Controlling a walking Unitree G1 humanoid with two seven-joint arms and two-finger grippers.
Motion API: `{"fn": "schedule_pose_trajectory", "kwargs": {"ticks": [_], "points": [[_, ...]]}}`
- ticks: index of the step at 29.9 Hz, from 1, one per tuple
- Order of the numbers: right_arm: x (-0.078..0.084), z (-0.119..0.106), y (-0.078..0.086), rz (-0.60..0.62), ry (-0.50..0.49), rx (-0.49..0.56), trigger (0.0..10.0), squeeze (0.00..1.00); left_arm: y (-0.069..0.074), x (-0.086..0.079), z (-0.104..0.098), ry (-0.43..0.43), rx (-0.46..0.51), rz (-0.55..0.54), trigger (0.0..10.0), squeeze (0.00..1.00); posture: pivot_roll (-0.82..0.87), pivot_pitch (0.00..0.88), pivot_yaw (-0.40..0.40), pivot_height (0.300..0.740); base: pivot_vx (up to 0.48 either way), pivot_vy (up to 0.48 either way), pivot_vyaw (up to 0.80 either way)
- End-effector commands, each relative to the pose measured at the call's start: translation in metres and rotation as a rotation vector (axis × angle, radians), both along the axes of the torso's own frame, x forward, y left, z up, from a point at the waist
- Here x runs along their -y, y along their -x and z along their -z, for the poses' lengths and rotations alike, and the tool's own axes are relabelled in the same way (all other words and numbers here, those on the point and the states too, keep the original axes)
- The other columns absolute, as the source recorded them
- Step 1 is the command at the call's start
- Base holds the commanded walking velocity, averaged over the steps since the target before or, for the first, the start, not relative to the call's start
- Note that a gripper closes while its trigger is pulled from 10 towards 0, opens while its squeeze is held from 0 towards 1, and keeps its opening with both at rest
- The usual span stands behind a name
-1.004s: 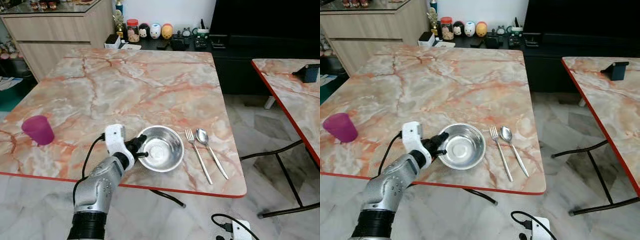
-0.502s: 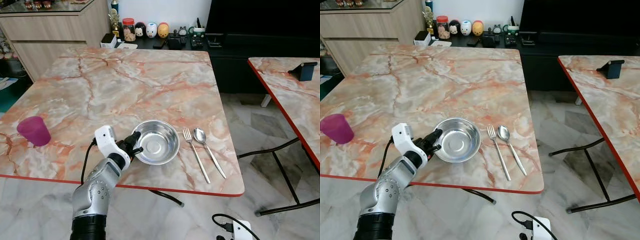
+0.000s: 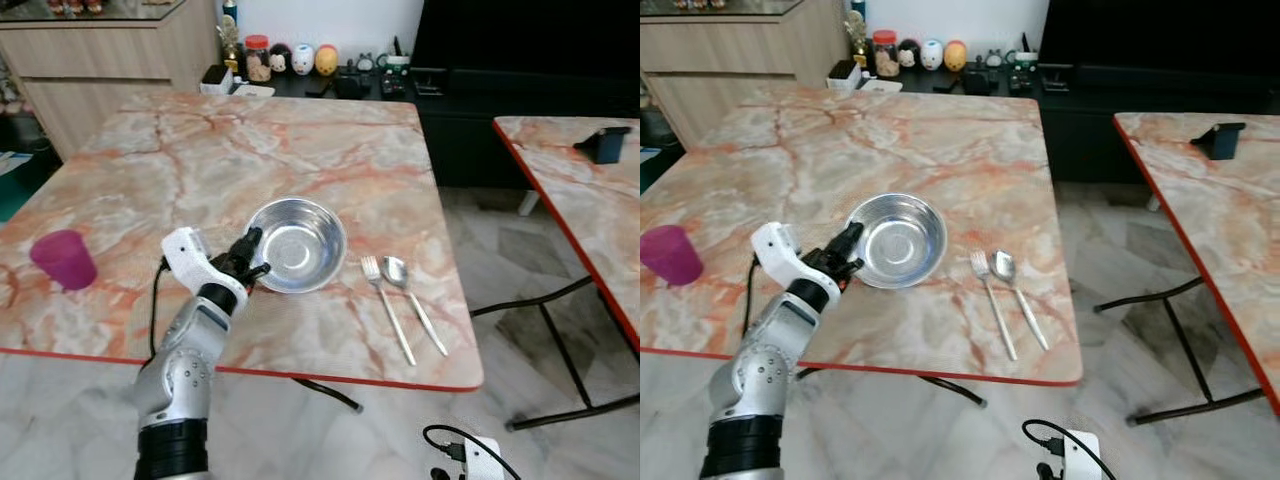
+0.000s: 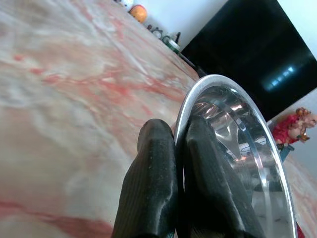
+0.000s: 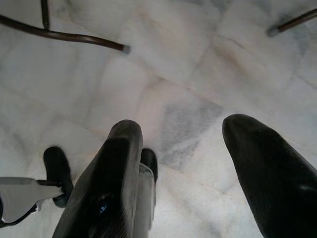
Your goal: Setting the table
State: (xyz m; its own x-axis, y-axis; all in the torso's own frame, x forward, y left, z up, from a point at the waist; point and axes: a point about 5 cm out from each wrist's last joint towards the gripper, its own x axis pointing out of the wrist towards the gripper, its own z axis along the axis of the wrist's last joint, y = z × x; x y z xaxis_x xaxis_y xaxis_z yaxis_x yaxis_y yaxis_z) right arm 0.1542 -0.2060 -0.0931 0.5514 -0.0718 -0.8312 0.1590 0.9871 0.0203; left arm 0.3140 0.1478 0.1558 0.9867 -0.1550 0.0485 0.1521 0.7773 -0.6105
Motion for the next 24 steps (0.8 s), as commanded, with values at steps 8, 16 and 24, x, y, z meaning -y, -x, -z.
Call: {"fn": "schedule_pose_trajectory", "kwargs": {"ticks": [8,16,24], "points": [[0.0044,0.0004,0.0024,0.014,0.010,-0.013,10.0,0.00,-0.0053,0.0102,-0.0100,0.001,0.039,0.019,10.0,0.00,0.10,0.000,-0.035,0.740,0.000,-0.480,0.00],[0.0040,0.0005,0.0025,0.015,0.009,-0.013,10.0,0.00,-0.0073,0.0111,-0.0117,-0.005,0.048,0.018,10.0,0.00,0.09,0.000,-0.033,0.740,0.000,-0.480,0.00],[0.0036,0.0008,0.0032,0.011,0.008,-0.016,10.0,0.00,-0.0085,0.0116,-0.0119,-0.018,0.050,0.015,10.0,0.00,0.09,0.000,-0.031,0.740,0.000,-0.420,0.00]]}}
